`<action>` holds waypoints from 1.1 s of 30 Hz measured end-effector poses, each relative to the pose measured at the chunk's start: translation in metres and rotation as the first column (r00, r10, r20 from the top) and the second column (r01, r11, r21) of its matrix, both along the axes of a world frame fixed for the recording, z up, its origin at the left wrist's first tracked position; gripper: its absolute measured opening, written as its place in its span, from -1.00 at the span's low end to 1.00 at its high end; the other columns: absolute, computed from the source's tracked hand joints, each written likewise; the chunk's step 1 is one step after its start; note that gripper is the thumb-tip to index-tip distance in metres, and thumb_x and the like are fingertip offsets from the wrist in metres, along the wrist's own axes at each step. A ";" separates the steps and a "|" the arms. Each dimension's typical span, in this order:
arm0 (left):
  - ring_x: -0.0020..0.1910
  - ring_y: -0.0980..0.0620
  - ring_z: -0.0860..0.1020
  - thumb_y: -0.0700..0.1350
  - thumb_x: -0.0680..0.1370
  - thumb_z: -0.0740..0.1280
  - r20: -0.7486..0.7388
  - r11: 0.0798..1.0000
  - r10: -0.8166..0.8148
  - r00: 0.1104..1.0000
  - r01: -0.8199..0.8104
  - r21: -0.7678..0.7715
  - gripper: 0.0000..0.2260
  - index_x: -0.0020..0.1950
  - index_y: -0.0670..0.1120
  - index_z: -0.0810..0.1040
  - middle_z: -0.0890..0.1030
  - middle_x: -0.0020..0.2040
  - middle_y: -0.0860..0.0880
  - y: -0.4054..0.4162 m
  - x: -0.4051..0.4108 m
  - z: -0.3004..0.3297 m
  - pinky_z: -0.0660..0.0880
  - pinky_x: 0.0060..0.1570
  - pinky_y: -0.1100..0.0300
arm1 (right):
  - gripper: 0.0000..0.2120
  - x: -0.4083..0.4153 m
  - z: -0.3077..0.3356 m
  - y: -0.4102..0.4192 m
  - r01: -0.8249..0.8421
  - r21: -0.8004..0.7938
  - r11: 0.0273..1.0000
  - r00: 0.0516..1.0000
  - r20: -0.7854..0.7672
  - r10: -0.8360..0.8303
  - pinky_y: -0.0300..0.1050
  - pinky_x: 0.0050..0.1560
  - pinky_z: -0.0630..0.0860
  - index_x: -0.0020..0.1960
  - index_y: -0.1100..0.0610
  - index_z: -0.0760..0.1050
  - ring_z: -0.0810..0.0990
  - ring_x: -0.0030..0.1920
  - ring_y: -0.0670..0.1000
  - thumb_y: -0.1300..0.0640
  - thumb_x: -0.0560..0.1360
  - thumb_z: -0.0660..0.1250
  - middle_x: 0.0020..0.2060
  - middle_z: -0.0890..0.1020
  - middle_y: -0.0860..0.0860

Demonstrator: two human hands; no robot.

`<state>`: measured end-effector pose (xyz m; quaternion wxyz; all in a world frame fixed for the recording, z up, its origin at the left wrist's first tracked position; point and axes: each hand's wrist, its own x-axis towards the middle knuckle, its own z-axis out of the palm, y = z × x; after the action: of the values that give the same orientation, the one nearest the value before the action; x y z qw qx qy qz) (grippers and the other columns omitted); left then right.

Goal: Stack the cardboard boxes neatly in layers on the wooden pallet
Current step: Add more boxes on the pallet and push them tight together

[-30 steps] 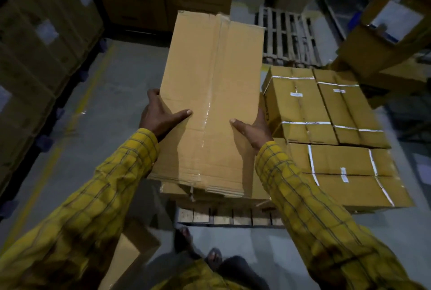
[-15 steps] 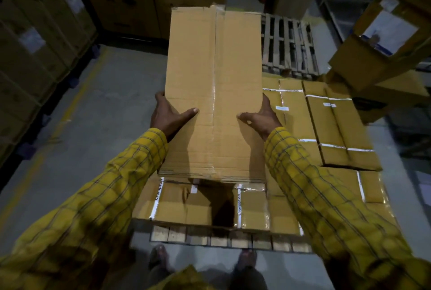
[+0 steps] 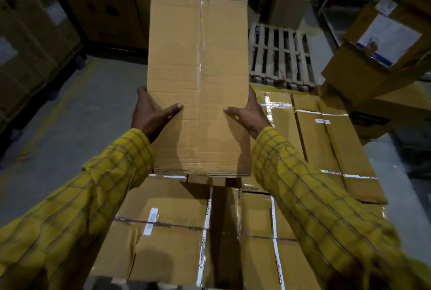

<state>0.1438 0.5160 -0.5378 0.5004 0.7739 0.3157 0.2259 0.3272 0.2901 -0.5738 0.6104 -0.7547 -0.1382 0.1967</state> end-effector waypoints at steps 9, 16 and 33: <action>0.21 0.00 0.58 0.24 0.28 0.66 0.005 0.996 -0.090 0.996 0.090 -0.002 -0.21 0.35 0.15 0.30 0.58 0.25 0.08 0.033 0.062 -0.095 0.56 0.27 -0.11 | -0.10 0.047 -0.104 0.017 0.033 0.052 0.998 0.999 -0.018 -0.032 0.20 0.32 0.57 0.48 -0.26 0.30 0.63 0.29 0.03 0.07 0.28 0.66 0.26 0.65 -0.09; 0.24 0.00 0.57 0.27 0.26 0.65 -0.056 0.986 -0.157 0.986 0.152 -0.074 -0.11 0.45 0.20 0.24 0.57 0.29 0.10 0.038 0.081 -0.191 0.53 0.30 -0.09 | -0.02 0.057 -0.202 0.006 0.079 -0.040 0.996 0.996 -0.044 -0.081 0.21 0.39 0.51 0.51 -0.36 0.24 0.58 0.35 0.04 -0.08 0.24 0.70 0.34 0.60 -0.13; 0.24 0.03 0.52 0.14 0.33 0.66 -0.168 0.970 -0.206 0.964 0.178 -0.165 -0.08 0.53 0.02 0.22 0.54 0.28 0.07 0.035 0.101 -0.319 0.42 0.28 0.13 | 0.06 0.042 -0.291 -0.004 0.155 -0.417 0.896 0.985 0.137 -0.106 -0.06 0.59 0.14 0.68 0.14 0.05 0.17 0.62 0.06 -0.10 0.42 0.60 0.64 0.19 0.07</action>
<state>0.2452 0.5507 -0.8573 0.5450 0.7789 0.2998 0.0797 0.3694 0.2862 -0.8644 0.4342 -0.8870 -0.0748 0.1385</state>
